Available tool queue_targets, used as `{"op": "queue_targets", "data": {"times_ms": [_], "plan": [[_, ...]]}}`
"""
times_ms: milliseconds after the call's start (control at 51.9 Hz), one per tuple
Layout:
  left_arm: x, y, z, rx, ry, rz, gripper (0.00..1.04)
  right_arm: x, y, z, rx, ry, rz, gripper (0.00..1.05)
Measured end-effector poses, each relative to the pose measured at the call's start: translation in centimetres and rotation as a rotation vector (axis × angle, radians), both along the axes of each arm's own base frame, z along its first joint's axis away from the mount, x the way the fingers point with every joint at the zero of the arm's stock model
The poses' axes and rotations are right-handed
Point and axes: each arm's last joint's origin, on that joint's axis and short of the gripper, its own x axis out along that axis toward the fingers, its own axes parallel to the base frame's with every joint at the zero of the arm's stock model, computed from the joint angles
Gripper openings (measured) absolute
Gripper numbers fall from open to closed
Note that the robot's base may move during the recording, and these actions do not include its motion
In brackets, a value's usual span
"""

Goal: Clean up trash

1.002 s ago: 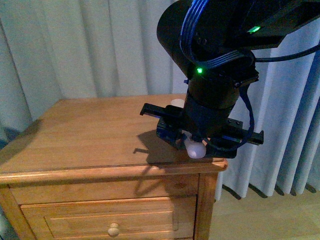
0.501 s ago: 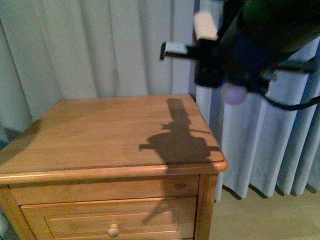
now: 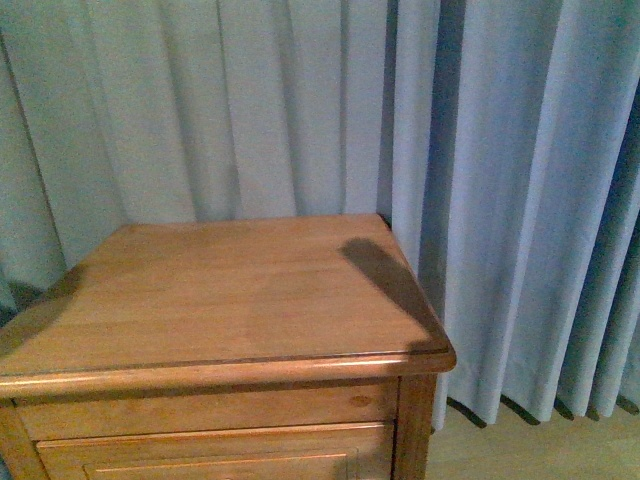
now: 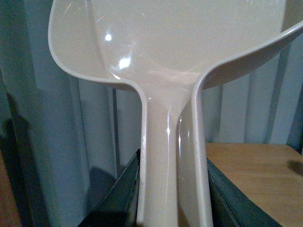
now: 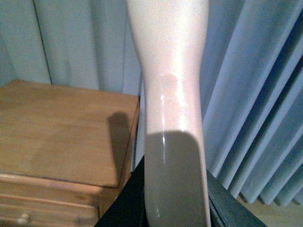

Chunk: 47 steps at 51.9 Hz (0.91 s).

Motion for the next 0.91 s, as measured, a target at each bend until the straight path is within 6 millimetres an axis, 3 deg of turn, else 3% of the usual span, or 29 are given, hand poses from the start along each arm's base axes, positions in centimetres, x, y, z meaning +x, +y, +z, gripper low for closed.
{"op": "queue_targets", "data": {"times_ms": [251,906], "plan": [[0.0,0.0,0.0,0.000,0.000,0.000,0.28,-2.0,-2.1,-0.5,0.025,-0.081,-0.087,0.19],[0.0,0.0,0.0,0.000,-0.003,0.000,0.28,-1.9,-2.0,-0.8,0.014,-0.075,-0.086,0.18]]}}
